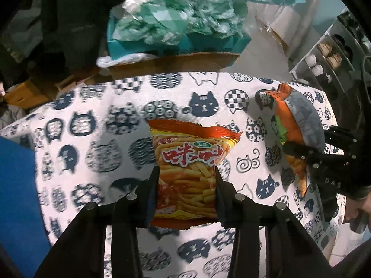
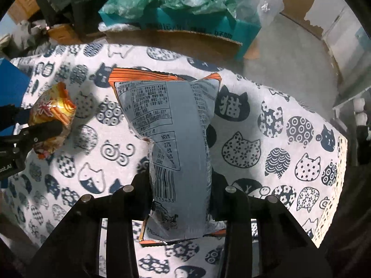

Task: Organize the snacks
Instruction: 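Lift both bags and carry them over the box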

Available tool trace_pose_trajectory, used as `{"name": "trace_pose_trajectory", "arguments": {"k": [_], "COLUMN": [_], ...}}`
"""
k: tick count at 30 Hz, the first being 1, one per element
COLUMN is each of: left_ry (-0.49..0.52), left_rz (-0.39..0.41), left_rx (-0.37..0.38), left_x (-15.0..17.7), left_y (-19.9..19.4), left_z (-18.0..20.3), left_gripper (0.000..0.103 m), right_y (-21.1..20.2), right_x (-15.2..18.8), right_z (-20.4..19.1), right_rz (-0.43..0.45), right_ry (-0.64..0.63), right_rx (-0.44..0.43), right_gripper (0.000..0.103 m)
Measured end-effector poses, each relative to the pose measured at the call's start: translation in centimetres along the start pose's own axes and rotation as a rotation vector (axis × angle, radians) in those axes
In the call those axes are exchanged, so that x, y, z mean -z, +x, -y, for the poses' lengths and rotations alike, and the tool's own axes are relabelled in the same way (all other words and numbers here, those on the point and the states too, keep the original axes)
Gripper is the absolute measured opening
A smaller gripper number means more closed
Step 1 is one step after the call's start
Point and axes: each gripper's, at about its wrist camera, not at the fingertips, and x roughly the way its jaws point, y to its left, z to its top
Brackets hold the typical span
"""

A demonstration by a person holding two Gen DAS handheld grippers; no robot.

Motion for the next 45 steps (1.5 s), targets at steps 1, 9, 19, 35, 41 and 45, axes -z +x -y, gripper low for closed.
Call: {"name": "trace_pose_trajectory", "arguments": {"k": [1, 9, 19, 35, 41, 45], "left_ry": [0.004, 0.022, 0.04, 0.039, 0.006, -0.029], "left_rz": [0.005, 0.058, 0.115, 0.24, 0.272, 0.287], "left_rx": [-0.006, -0.036, -0.031, -0.04, -0.078, -0.073], "left_x": [0.1, 1.6, 4.2, 9.8, 11.7, 12.7], "left_y": [-0.4, -4.9, -10.7, -19.1, -20.7, -21.5], "left_z": [-0.2, -1.8, -2.5, -5.3, -7.7, -9.3], "left_gripper": [0.041, 0.041, 0.041, 0.042, 0.042, 0.042], "right_y": [-0.5, -4.4, -9.9, -14.1, -15.2, -15.5], "right_x": [0.2, 1.4, 2.3, 3.8, 4.6, 5.0], "right_z": [-0.3, -2.8, -6.2, -12.4, -14.7, -16.3], "right_rz": [0.007, 0.059, 0.151, 0.248, 0.272, 0.279], "right_ry": [0.001, 0.003, -0.017, -0.06, -0.081, -0.11], "right_rx": [0.002, 0.005, -0.003, -0.063, -0.101, -0.109], "right_gripper": [0.036, 0.036, 0.036, 0.036, 0.036, 0.036]}}
